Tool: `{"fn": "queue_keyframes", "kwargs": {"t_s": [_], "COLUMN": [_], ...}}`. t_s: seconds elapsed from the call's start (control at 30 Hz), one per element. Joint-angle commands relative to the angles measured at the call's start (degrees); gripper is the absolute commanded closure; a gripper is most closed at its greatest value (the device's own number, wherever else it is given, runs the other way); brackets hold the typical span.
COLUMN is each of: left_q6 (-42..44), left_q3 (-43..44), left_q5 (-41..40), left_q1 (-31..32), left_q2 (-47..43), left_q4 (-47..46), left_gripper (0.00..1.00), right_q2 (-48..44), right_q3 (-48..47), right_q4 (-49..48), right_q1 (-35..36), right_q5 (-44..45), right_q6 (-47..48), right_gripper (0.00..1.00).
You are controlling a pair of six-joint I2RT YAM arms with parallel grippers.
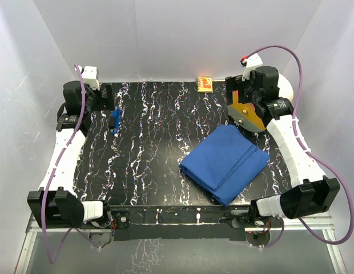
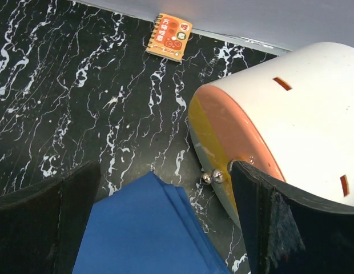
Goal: Open and lay out the surgical kit
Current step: Open the surgical kit at the center of the board.
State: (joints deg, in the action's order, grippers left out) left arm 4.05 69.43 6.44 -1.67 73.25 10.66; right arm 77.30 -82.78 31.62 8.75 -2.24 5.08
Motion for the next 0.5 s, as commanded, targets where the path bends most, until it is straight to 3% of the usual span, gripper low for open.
{"fn": "queue_keyframes", "kwargs": {"t_s": [0.0,0.23,0.47], "left_q6": [0.2,-0.8,-1.0], "left_q3": [0.5,1.9,-2.2], "left_q5": [-1.2,1.0,3.7], "left_q1": [1.7,3.2,3.7], "left_q2": [-4.7,-7.5,-10.4], "left_q4": [0.4,0.7,-1.3], "left_gripper": [0.01,0.01,0.01], "right_q2": [-2.8,-8.9,-11.9], "right_q3": [-0.3,3.1,5.7], "right_q4": [-2.2,-3.3,-3.5], "right_q1": [1.4,0.8,0.5], "right_q5": [1.7,0.3,-1.8], "right_q6": [0.6,0.4,1.6], "right_gripper": [0.02,0.02,0.02]}}
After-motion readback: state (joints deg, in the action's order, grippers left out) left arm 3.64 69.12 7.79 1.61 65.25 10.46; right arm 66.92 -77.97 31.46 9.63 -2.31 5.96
